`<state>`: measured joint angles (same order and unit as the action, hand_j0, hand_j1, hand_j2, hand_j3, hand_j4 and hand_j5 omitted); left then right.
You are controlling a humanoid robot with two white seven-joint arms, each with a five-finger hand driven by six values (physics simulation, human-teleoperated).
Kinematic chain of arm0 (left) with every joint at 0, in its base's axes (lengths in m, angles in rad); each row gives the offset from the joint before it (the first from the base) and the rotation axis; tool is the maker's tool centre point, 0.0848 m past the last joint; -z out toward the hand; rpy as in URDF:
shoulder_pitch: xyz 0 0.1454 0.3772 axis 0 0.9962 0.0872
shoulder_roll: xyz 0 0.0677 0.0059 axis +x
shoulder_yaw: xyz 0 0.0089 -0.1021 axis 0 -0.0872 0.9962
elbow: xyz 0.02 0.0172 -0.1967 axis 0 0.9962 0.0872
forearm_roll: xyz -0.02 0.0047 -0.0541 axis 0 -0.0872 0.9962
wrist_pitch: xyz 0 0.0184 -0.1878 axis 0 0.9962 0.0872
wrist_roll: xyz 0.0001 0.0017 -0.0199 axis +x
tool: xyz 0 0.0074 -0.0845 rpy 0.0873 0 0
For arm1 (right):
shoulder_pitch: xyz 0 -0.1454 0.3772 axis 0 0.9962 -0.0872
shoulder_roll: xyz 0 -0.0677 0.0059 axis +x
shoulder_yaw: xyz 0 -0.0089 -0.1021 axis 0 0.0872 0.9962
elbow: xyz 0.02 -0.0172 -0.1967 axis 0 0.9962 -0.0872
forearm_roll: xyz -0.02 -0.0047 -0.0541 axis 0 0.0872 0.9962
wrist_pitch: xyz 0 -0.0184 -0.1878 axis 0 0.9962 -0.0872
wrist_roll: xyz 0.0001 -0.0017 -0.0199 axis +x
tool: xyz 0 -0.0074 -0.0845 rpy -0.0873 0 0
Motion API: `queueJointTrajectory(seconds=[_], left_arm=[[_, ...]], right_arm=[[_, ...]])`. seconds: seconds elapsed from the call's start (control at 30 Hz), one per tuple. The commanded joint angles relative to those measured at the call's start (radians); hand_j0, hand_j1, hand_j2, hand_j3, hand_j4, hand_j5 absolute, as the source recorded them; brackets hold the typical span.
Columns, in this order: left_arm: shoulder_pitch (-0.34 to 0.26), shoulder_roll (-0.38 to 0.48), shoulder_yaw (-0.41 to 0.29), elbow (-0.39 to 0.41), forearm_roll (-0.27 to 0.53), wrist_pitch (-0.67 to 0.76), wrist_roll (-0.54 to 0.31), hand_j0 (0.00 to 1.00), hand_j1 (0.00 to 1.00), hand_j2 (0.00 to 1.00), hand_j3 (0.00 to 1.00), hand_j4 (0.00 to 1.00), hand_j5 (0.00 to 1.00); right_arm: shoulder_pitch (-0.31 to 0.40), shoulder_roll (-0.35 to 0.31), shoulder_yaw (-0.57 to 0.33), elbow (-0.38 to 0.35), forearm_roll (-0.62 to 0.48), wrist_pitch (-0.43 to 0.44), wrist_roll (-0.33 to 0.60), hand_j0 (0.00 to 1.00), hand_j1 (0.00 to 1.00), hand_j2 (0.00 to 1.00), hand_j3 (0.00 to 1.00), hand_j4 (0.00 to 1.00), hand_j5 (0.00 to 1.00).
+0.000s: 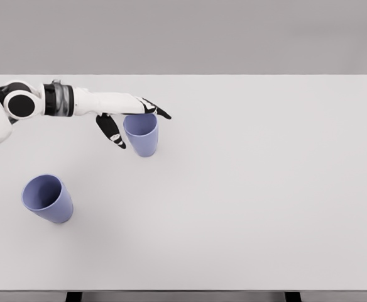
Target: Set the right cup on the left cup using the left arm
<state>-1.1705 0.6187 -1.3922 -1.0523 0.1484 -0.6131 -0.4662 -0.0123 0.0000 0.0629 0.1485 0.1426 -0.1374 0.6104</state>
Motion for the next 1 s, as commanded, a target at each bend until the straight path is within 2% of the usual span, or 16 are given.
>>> queueJointTrajectory(seconds=[0.0, 0.03, 0.07, 0.1, 0.17, 0.2, 0.53, 0.6, 0.83, 0.97], left_arm=[[0.000, -0.002, 0.016, 0.000, -0.001, 0.002, 0.006, 0.98, 0.98, 0.98, 0.98, 0.98, 0.98], [0.000, -0.002, 0.016, 0.000, -0.001, 0.002, 0.012, 0.90, 0.90, 0.90, 0.90, 0.90, 0.90], [0.000, 0.000, 0.016, 0.000, 0.000, 0.002, 0.017, 0.77, 0.77, 0.77, 0.77, 0.77, 0.77], [0.002, 0.000, 0.016, 0.000, 0.000, 0.002, 0.017, 0.70, 0.70, 0.70, 0.70, 0.70, 0.70], [0.002, 0.001, 0.016, 0.000, 0.000, 0.002, 0.017, 0.65, 0.65, 0.65, 0.65, 0.65, 0.65], [0.002, 0.003, 0.016, 0.000, 0.002, 0.002, 0.017, 0.58, 0.58, 0.58, 0.58, 0.58, 0.58], [0.003, 0.015, 0.016, -0.011, 0.002, 0.002, 0.014, 0.56, 0.56, 0.56, 0.56, 0.56, 0.56], [0.006, 0.018, 0.033, -0.021, 0.003, 0.002, 0.014, 0.56, 0.56, 0.56, 0.56, 0.56, 0.56], [-0.006, 0.134, 0.048, -0.167, 0.031, 0.002, 0.009, 0.54, 0.54, 0.54, 0.54, 0.54, 0.54], [-0.031, 0.265, 0.045, -0.313, 0.089, 0.002, 0.005, 0.54, 0.54, 0.54, 0.54, 0.54, 0.54]], right_arm=[[0.000, 0.000, 0.000, 0.000, 0.002, -0.001, 0.000, 1.00, 1.00, 1.00, 1.00, 1.00, 1.00], [0.000, 0.000, 0.000, 0.000, 0.002, -0.001, 0.000, 1.00, 1.00, 1.00, 1.00, 1.00, 1.00], [0.000, 0.000, 0.000, 0.000, 0.002, -0.001, 0.000, 1.00, 1.00, 1.00, 1.00, 1.00, 1.00], [0.000, 0.000, 0.000, 0.000, 0.002, -0.001, 0.000, 1.00, 1.00, 1.00, 1.00, 1.00, 1.00], [0.000, 0.000, 0.000, 0.000, 0.002, -0.001, 0.000, 1.00, 1.00, 1.00, 1.00, 1.00, 1.00], [0.000, 0.000, 0.000, 0.000, 0.002, -0.001, 0.000, 1.00, 1.00, 1.00, 1.00, 1.00, 1.00], [0.000, 0.000, 0.000, 0.000, 0.002, -0.001, 0.000, 1.00, 1.00, 1.00, 1.00, 1.00, 1.00], [0.000, 0.000, 0.000, 0.000, 0.002, -0.001, 0.000, 1.00, 1.00, 1.00, 1.00, 1.00, 1.00], [0.000, 0.000, 0.000, 0.000, 0.002, -0.001, 0.000, 1.00, 1.00, 1.00, 1.00, 1.00, 1.00], [0.000, 0.000, 0.000, 0.000, 0.002, -0.001, 0.000, 1.00, 1.00, 1.00, 1.00, 1.00, 1.00]])
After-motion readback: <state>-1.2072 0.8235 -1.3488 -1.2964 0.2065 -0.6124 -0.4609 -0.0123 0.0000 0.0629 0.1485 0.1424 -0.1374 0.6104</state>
